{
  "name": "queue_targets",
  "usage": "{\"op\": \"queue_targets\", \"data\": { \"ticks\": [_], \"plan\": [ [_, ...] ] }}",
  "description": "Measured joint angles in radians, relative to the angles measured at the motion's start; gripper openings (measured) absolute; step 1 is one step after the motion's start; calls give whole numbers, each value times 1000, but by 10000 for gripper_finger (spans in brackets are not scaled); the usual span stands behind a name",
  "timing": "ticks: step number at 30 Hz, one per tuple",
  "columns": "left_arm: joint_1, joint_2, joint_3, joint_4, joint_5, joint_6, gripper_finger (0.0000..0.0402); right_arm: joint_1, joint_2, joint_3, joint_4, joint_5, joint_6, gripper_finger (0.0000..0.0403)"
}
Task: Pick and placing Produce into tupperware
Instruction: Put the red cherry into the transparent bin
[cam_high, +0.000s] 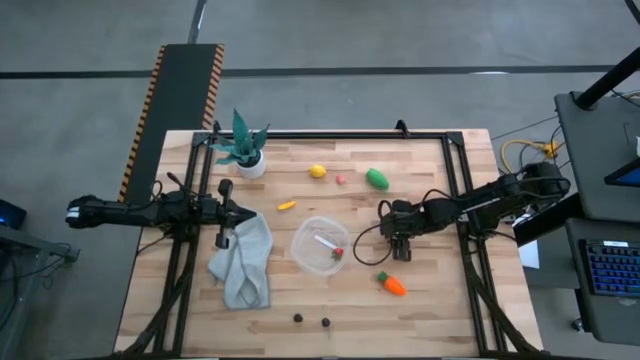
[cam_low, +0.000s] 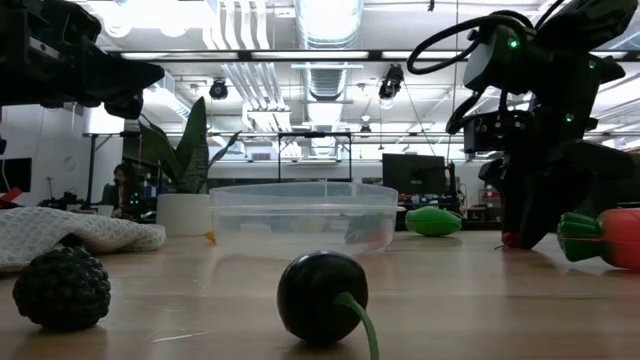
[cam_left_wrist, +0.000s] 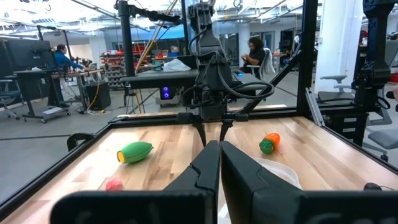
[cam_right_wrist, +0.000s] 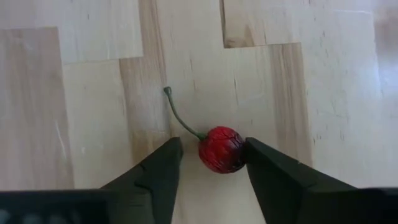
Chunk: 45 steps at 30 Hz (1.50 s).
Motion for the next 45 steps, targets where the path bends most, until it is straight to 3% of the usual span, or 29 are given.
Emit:
{"op": "queue_targets", "data": {
  "ticks": [9, 14, 23, 33, 45],
  "plan": [
    [0, 0, 0, 0, 0, 0, 0, 0, -1, 0, 0, -9, 0, 68],
    [0, 0, 0, 0, 0, 0, 0, 0, -1, 0, 0, -8, 0, 38],
    [0, 0, 0, 0, 0, 0, 0, 0, -7, 22, -14, -7, -3, 33],
    [0, 0, 0, 0, 0, 0, 0, 3, -36, 192, 3, -6, -53, 32],
    [0, 0, 0, 0, 0, 0, 0, 11, 80, 371, 73, -6, -230, 32]
  ]
}}
